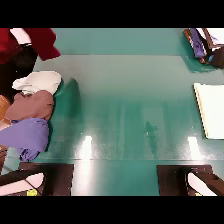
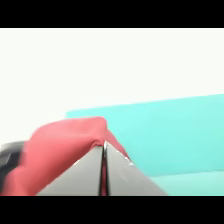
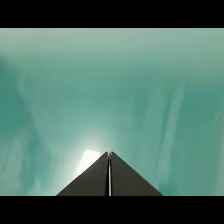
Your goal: Fold the shirts.
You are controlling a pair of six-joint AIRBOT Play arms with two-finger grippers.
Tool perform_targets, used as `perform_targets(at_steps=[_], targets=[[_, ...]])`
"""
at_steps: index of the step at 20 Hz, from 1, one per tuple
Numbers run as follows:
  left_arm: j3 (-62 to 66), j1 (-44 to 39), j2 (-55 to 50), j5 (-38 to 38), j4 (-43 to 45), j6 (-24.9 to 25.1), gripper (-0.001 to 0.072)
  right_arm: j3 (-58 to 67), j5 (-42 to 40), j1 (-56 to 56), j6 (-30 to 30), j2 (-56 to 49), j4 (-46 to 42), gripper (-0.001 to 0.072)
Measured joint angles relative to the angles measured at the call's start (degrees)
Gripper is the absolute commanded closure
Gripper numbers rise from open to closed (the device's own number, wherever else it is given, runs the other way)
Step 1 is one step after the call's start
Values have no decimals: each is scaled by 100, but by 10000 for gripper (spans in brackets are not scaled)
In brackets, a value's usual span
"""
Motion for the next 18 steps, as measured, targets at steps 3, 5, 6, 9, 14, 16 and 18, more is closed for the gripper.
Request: perform_targets(at_steps=[3, 5, 6, 9, 14, 16, 18], targets=[[-55, -796, 542, -516, 4, 160, 686, 564, -11, 0, 0, 0, 4, 696], [-337, -1421, 669, -911, 0, 151, 685, 863, 87, 0, 0, 0, 7, 697], [-568, -1764, 691, -1047, -4, 103, 684, 992, 168, 0, 0, 0, 9, 697], [-1434, -2656, 581, -1298, -291, -31, 651, 1266, 442, 0, 0, 4, 11, 696], [-2389, -3147, 321, -1453, -649, -101, 177, 1440, 811, 0, 0, 72, 11, 696], [-2529, -2841, 367, -1674, -686, -214, 177, 1460, 870, 0, 0, 98, 9, 697], [-2796, -2391, 529, -1947, -691, -350, 177, 1469, 905, 0, 0, 109, 7, 697]])
